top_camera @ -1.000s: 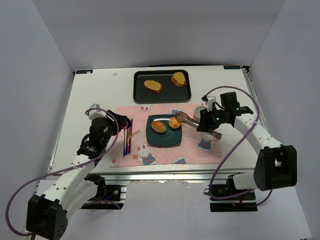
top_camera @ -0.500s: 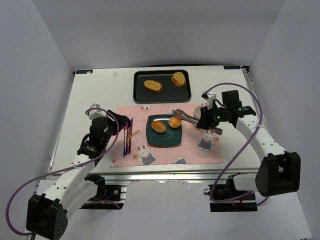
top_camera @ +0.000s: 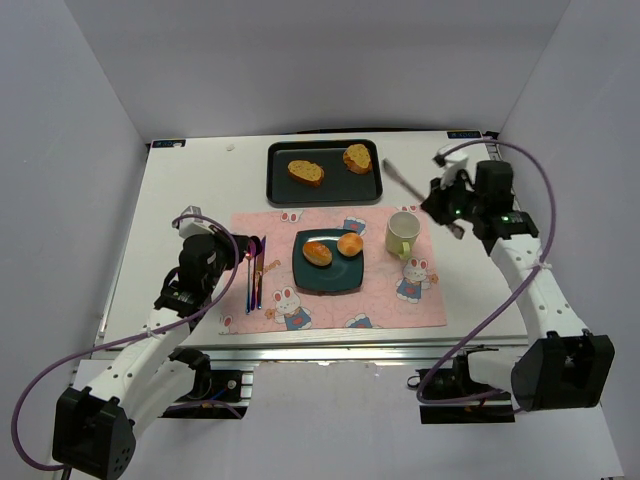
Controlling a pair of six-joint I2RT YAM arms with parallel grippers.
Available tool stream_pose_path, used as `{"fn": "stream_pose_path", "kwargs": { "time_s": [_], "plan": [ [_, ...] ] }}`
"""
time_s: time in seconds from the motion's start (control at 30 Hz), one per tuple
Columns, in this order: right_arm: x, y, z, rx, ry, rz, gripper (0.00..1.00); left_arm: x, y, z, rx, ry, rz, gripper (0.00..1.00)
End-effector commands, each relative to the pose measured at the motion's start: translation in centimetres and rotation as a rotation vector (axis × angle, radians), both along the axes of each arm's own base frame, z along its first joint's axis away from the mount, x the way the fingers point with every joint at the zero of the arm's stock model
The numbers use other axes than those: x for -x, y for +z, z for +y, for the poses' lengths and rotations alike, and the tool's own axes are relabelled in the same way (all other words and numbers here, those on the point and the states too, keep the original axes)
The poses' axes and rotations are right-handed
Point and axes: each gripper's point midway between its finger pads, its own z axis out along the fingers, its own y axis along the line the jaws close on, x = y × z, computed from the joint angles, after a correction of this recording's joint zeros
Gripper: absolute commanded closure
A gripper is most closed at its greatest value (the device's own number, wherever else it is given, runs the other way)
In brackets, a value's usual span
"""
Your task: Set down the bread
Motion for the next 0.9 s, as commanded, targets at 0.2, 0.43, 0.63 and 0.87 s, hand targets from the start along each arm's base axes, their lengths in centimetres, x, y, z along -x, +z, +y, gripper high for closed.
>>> {"fn": "stream_pose_path", "kwargs": {
  "time_s": [0.2, 0.43, 0.63, 0.87],
  "plan": [
    [-5.8, -7.6, -14.4, 0.143, -0.418, 0.025, 1.0, -0.5, 1.4, -2.3, 0.039, -0.121, -0.051, 0.54],
    [-6.9, -13.1, -16.2, 0.131, -0.482, 0.046, 1.0, -0.6, 0.3, -4.8, 0.06, -0.243, -0.013, 0.41],
    [-5.8, -18.0, -16.1, 0.17, -0.429, 0.207, 0.58, -0.6, -0.1, -4.8, 0.059, -0.248, -0.004, 0.4],
    [-4.7, -18.0, -15.5, 0.161, -0.387, 0.253, 0.13, 0.1, -0.7, -5.1, 0.061, -0.267, 0.01, 0.37]
  ]
}}
